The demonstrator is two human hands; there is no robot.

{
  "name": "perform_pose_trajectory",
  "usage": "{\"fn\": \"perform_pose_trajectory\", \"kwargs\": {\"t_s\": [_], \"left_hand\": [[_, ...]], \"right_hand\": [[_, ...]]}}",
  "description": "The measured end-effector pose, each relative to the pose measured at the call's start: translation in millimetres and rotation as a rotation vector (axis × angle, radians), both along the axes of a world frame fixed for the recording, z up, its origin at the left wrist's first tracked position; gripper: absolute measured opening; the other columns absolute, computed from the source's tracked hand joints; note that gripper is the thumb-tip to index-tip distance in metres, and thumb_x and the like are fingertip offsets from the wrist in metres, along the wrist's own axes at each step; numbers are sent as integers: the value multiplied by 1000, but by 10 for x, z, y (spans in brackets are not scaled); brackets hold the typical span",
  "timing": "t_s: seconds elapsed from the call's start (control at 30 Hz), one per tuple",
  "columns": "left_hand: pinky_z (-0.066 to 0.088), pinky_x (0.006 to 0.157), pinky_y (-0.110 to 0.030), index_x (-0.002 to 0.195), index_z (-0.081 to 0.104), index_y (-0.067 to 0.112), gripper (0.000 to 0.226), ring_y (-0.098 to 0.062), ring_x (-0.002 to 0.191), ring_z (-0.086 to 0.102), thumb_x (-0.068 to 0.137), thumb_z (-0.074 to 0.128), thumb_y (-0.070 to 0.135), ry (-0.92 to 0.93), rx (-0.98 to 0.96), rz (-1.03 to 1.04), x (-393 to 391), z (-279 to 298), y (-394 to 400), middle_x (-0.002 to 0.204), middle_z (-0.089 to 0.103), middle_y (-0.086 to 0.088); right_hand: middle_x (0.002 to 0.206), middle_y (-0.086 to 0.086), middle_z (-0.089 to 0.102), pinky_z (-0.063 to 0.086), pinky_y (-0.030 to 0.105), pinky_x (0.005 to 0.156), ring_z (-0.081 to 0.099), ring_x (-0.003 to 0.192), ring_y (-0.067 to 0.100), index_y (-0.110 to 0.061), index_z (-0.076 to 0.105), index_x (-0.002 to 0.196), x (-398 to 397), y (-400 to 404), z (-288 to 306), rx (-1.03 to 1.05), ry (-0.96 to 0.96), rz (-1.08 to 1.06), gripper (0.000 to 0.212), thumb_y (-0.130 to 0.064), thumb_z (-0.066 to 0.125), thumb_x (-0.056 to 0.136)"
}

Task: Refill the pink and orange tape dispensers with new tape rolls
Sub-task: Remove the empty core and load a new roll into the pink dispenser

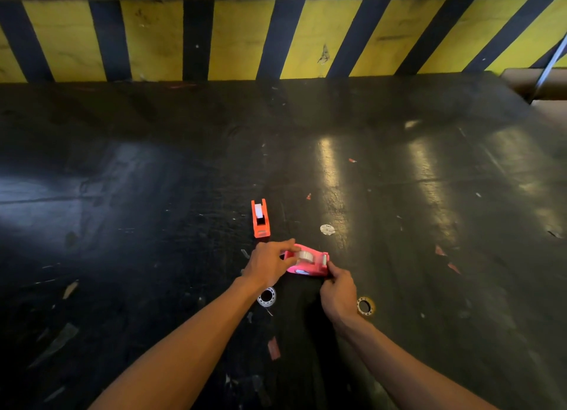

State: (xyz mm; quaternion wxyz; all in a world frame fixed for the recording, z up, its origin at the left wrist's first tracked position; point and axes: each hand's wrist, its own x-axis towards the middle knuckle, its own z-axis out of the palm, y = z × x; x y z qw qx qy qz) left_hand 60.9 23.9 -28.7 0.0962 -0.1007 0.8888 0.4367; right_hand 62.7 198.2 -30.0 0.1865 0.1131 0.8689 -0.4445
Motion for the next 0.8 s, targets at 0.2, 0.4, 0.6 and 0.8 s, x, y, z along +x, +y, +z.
{"fn": "perform_pose_trajectory", "kwargs": {"t_s": [0.2,0.4,0.6,0.8], "left_hand": [[45,114,-42,128,70,19,38,-21,131,59,90,74,17,3,-9,-11,9,18,13,149,55,-2],[45,113,-47,142,56,27,45,-19,121,66,98,63,25,26,-108,-129,86,29,-54,158,42,6],[27,124,-46,155,33,27,53,-17,153,26,105,48,25,133,-242,-11,326,-86,-207,166,28,3],[14,128,-45,159,20,25,56,-23,157,11,107,39,29,54,-397,116,487,-282,-441,169,17,-2]], "right_hand": [[148,6,34,52,22,74,52,104,15,-14,34,150,-24,54,2,-56,-143,144,66,6,44,89],[110,22,64,57,33,68,70,87,27,-12,56,127,-367,302,151,66,-154,404,45,-12,54,83],[164,10,13,29,51,117,17,149,33,-28,7,157,-467,247,209,384,265,775,94,-43,65,85],[149,11,39,40,47,109,40,133,32,-22,6,156,-494,69,30,439,305,872,93,-30,66,85]]}}
